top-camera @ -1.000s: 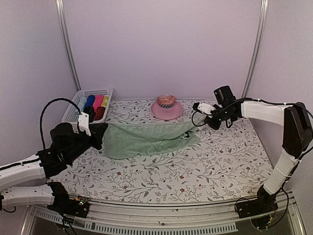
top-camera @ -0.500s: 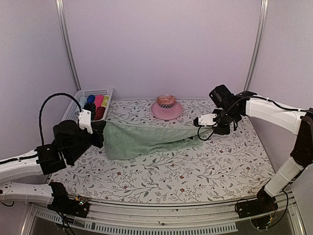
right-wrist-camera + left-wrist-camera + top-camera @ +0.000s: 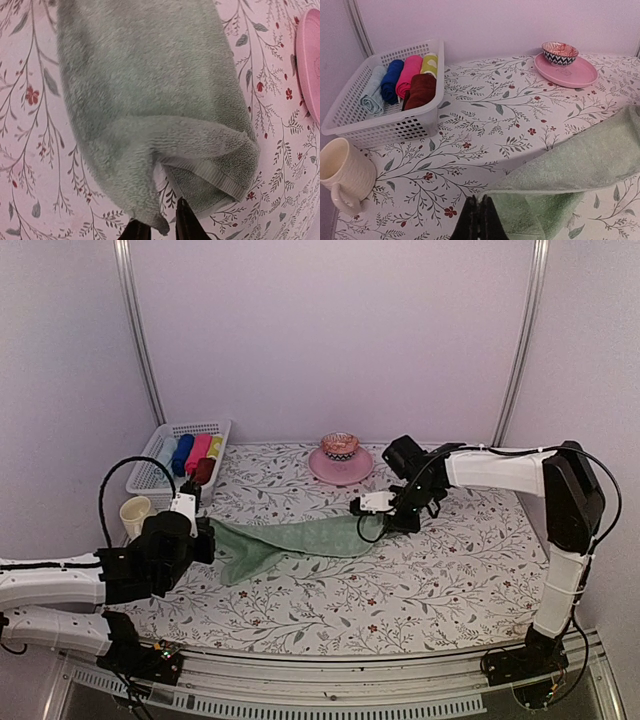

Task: Roll the towels
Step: Pick up the towel from the center of the board.

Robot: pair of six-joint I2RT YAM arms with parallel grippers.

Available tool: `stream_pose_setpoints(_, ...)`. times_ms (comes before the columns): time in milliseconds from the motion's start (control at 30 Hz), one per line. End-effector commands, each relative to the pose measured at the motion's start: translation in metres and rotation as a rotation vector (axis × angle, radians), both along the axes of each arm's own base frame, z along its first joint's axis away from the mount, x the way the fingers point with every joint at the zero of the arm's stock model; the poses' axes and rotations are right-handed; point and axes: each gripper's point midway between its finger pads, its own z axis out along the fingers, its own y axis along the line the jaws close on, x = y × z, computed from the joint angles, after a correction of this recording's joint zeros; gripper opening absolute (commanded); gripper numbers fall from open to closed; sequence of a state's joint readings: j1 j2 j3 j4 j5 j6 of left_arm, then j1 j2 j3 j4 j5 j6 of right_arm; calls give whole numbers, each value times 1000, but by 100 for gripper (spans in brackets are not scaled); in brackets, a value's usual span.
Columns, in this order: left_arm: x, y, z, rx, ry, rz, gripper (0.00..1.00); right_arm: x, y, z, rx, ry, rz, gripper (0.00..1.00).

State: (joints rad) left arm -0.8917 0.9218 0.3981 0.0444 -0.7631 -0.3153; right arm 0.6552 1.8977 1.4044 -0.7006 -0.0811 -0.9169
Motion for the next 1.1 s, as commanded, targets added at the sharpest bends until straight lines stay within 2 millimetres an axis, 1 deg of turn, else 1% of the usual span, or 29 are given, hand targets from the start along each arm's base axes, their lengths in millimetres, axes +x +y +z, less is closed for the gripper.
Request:
stream_pose_setpoints(0, 4, 9, -2, -15, -18, 57, 0, 35, 17, 3, 77, -95, -109, 26)
stream_pose_setpoints(100, 5, 11, -3, -20, -19, 58, 0, 60, 9, 0, 79, -195, -228, 33)
stream_pose_setpoints(200, 5, 12, -3, -28, -20, 53, 0, 70, 5, -1, 101, -200, -283, 33)
stream_pose_setpoints(267, 4, 12, -3, -34, -23, 49, 0, 57, 11, -5, 145, -127, -245, 32)
stream_pose_setpoints(400, 5, 10, -3, -38, -26, 34, 0, 18, 19, -15, 184, 18, -93, 30)
stream_pose_setpoints(467, 5, 9, -3, -37, -27, 27, 0, 5, 22, -16, 208, 66, -48, 30)
stream_pose_setpoints(500, 5, 8, -3, -39, -29, 23, 0, 2, 24, -16, 214, 78, -33, 30)
stream_pose_setpoints(633, 5, 7, -3, -41, -27, 17, 0, -4, 26, -16, 234, 125, -17, 30)
stream_pose_setpoints(767, 5, 6, -5, -45, -23, 11, 0, -9, 23, -15, 244, 139, 7, 30)
stream_pose_setpoints(867, 5, 7, -5, -44, -23, 12, 0, -6, 19, -12, 259, 150, -5, 25)
stream_pose_setpoints(1067, 4, 8, -3, -49, -29, 12, 0, 6, 2, 5, 323, 155, -61, 25)
